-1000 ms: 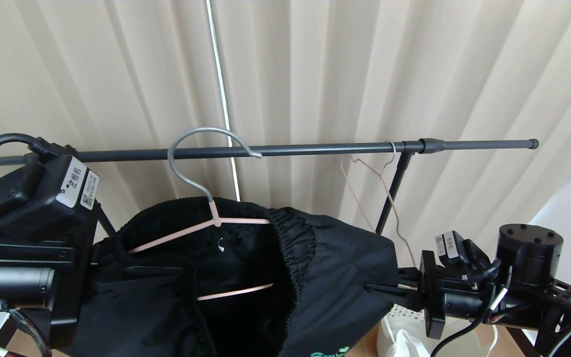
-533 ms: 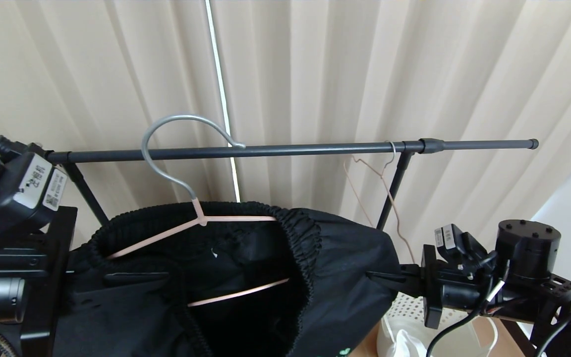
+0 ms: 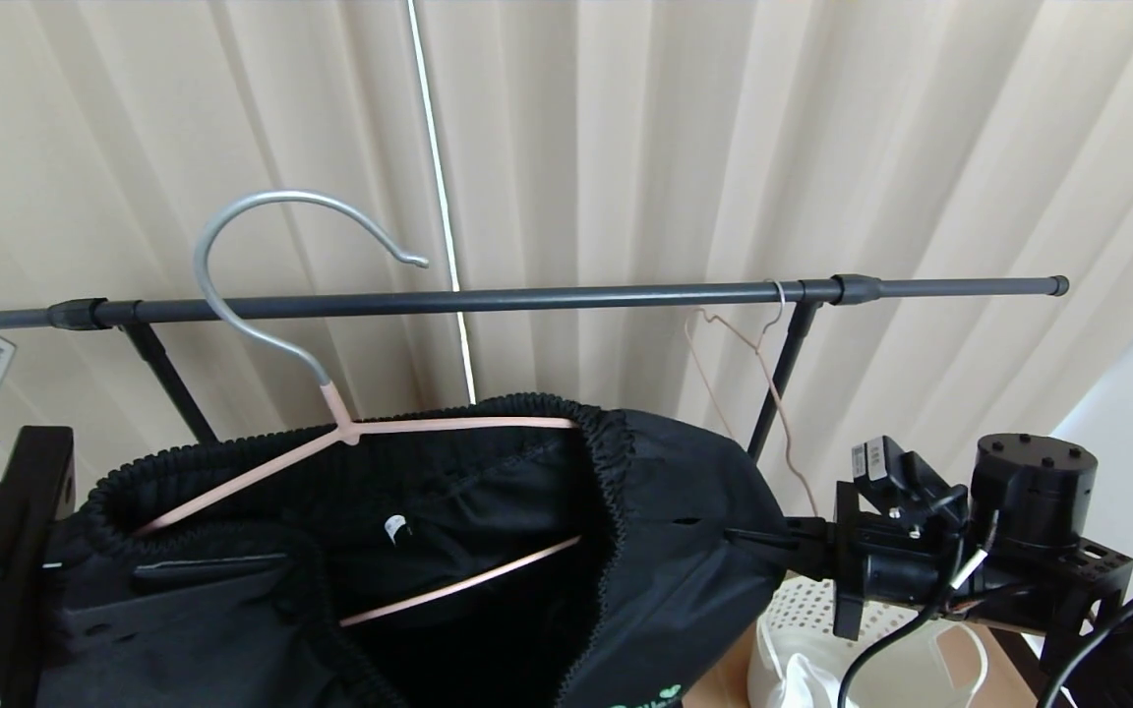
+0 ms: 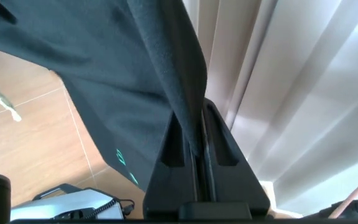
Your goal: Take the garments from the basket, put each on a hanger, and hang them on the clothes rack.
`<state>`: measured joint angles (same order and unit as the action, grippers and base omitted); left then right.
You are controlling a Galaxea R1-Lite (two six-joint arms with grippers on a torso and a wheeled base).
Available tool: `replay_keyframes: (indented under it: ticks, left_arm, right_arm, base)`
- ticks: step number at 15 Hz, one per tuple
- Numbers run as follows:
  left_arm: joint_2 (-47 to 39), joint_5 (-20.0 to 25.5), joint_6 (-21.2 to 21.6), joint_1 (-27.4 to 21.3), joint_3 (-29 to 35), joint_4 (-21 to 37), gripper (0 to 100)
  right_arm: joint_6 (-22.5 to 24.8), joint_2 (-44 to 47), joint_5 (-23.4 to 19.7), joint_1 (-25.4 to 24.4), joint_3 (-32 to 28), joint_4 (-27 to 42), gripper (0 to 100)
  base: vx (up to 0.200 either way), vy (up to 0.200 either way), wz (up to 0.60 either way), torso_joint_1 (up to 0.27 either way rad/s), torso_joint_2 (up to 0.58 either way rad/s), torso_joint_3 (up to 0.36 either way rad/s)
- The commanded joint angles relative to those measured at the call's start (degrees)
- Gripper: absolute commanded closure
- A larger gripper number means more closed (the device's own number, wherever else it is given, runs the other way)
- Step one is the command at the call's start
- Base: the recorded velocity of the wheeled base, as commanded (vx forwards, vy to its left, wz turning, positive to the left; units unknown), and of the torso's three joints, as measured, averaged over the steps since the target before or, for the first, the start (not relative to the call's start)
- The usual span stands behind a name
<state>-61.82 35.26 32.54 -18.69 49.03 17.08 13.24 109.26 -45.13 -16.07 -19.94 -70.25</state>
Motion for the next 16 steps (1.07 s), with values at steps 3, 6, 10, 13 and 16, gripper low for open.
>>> replay_keyframes:
  ticks: [3,6,10,13,16]
  left_arm:
    - [1.8,0.1,-0.1,1.2,-1.0,0.0,100]
    - [1.5,0.1,-1.4,1.2,-1.0,0.0,100]
    - [1.0,-0.1,-2.5,1.8,-1.9,0.0,100]
    - [-2.3,-2.4,-2.7,2.2,-3.2,-0.1,100]
    - [-7.9,-4.8,-4.1,2.2,-3.2,-1.6,100]
  right_arm:
    - [0.0,0.1,0.1,0.0,0.0,0.2,100]
    - [0.0,-0.4,0.1,-0.2,1.0,-0.1,100]
    - [0.0,-4.1,0.0,-0.3,1.3,-0.3,0]
    - [-0.1,-9.3,0.0,-0.5,1.8,0.0,0]
    - [-0.1,-10.8,0.1,-0.5,1.8,0.1,0]
  base:
    - [0.0,0.0,0.0,0.0,0.0,0.0]
    - [0.0,0.0,0.0,0.0,0.0,0.0]
    - [0.0,0.0,0.0,0.0,0.0,0.0]
    - [0.0,0.0,0.0,0.0,0.0,0.0]
    - [0.0,0.0,0.0,0.0,0.0,0.0]
